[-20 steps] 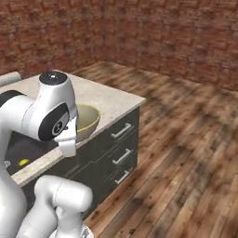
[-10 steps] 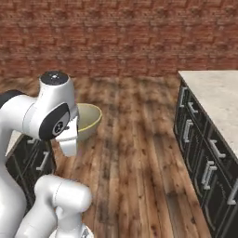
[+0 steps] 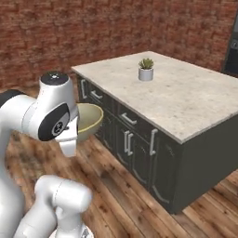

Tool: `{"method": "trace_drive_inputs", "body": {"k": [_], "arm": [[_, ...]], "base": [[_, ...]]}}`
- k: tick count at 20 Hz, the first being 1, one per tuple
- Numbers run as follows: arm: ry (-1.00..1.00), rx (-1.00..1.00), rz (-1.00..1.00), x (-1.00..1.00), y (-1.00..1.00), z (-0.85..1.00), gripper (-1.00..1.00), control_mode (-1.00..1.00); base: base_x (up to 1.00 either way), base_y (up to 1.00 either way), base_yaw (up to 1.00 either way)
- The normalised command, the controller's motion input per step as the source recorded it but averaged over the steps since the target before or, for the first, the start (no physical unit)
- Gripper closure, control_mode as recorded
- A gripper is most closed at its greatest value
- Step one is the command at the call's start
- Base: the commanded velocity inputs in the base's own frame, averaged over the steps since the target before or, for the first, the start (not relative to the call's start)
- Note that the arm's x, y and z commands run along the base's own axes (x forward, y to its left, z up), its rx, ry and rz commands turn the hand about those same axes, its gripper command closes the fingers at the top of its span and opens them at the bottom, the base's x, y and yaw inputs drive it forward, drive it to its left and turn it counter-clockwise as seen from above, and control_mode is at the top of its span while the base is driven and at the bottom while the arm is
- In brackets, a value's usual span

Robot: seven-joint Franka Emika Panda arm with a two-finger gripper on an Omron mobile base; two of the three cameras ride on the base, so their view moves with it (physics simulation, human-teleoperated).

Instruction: Clear the mugs and bowl far away from the sink.

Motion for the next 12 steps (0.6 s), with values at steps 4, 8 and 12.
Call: {"method": "trace_drive_inputs", "body": {"k": [4, 8, 12], "arm": [[0.0, 0.0, 0.0, 0.0, 0.0, 0.0, 1.0, 1.0], [0.0, 0.0, 0.0, 0.0, 0.0, 0.0, 1.0, 1.0], [0.0, 0.0, 0.0, 0.0, 0.0, 0.0, 1.0, 1.0]], "base": [[0.97, -0.08, -0.38], [1.0, -0.15, -0.29], [1.0, -0.45, -0.21]]}}
